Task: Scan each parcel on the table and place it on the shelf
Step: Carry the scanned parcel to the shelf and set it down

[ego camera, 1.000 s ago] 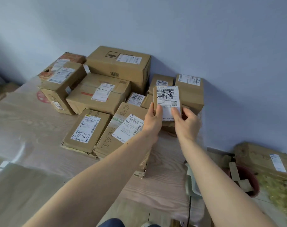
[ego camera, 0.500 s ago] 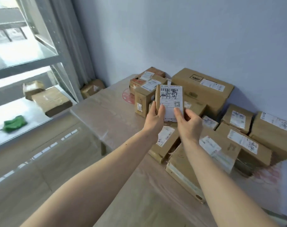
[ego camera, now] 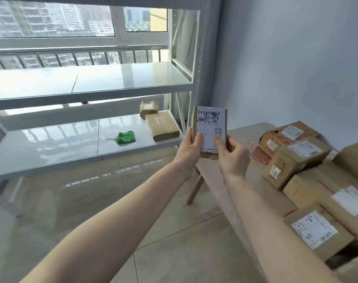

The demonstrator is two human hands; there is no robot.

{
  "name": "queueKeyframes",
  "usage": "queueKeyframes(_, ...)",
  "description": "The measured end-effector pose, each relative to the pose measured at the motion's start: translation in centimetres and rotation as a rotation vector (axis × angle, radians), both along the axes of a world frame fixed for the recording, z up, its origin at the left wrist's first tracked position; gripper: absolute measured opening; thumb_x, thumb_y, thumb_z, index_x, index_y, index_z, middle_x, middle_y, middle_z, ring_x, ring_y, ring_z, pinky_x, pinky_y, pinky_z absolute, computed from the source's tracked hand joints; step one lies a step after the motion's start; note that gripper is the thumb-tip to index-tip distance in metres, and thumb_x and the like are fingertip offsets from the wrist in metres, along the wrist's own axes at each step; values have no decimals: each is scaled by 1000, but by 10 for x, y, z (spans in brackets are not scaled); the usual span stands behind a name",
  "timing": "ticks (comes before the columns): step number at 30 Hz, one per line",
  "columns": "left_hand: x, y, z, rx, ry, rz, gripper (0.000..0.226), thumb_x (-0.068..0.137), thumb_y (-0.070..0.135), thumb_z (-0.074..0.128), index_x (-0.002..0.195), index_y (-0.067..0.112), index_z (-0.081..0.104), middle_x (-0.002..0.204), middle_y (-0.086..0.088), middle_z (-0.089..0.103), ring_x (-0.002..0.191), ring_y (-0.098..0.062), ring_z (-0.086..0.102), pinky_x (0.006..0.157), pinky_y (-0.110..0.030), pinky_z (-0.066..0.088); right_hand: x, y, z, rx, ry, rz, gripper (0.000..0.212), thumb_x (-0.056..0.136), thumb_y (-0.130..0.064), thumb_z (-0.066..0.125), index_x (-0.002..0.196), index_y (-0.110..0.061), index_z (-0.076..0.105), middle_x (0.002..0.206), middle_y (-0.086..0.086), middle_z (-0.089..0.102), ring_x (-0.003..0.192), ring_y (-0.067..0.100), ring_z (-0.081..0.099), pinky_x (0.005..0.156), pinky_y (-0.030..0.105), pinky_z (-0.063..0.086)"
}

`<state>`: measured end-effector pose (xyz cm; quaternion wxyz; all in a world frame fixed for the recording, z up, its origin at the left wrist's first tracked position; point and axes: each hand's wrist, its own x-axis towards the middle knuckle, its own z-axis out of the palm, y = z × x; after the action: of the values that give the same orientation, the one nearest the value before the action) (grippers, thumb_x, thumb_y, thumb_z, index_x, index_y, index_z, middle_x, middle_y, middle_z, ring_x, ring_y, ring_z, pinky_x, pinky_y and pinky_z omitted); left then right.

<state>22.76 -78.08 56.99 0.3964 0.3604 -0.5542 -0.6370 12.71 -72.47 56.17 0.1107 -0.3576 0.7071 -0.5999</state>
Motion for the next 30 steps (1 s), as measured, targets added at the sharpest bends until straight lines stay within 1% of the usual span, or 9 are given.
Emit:
queueKeyframes(3,39,-36,3,19,0,89,28,105,27,42,132,24,52,122,3,68,110,-14,64,95,-29,53,35,-44,5,3,-2,114,17,92,-40,67,89,-24,72,78,-12,70,78,13,69,67,19,50)
queueKeyframes(6,77,-72,7,-7,-11,195,29,105,27,44,132,23,51,124,1,68,112,-15,64,93,-26,52,67,-90,10,0,0,222,18,91,-42,68,95,-26,74,76,-19,68,77,6,68,75,26,56)
queueKeyframes(9,114,-105,14,-37,-21,282,27,105,28,45,131,25,53,122,3,68,111,-13,64,91,-23,51,99,-132,20,-24,-9,344,14,93,-37,67,99,-26,73,75,-23,65,69,-9,63,65,7,46)
queueKeyframes(11,138,-125,20,-44,-32,342,26,104,31,45,128,26,53,121,5,69,112,-14,64,92,-24,50,121,-159,28,-29,14,414,14,94,-36,65,99,-25,72,75,-21,64,67,-6,61,59,3,41)
queueKeyframes(15,193,-161,36,-49,-14,453,25,104,33,46,128,27,51,120,6,69,110,-14,66,84,-22,51,172,-212,41,-33,32,548,26,95,-39,63,104,-17,73,85,-12,68,72,-3,59,59,4,41)
queueKeyframes(19,249,-189,52,-58,43,578,24,103,32,49,126,24,50,120,4,69,109,-16,67,85,-22,53,229,-256,56,-56,33,675,22,98,-34,60,107,-19,72,82,-11,66,73,-2,59,60,5,44)
queueKeyframes(23,313,-220,67,-67,70,696,23,102,32,52,123,23,46,123,-1,66,112,-21,65,85,-24,53,296,-296,70,-107,38,765,19,98,-36,59,103,-22,72,86,-9,70,82,15,67,76,38,57)
queueKeyframes(27,384,-249,88,-104,52,755,27,102,31,51,128,24,43,123,2,65,113,-19,63,86,-24,48,368,-329,92,-151,21,809,16,98,-36,58,86,-29,64,81,-12,69,80,19,66,73,39,56)
queueKeyframes(30,439,-267,110,-159,42,772,27,103,30,51,128,25,43,121,3,64,112,-19,62,93,-28,48,422,-350,113,-192,-62,831,18,96,-35,61,106,-20,62,96,-9,71,87,12,66,77,27,53)
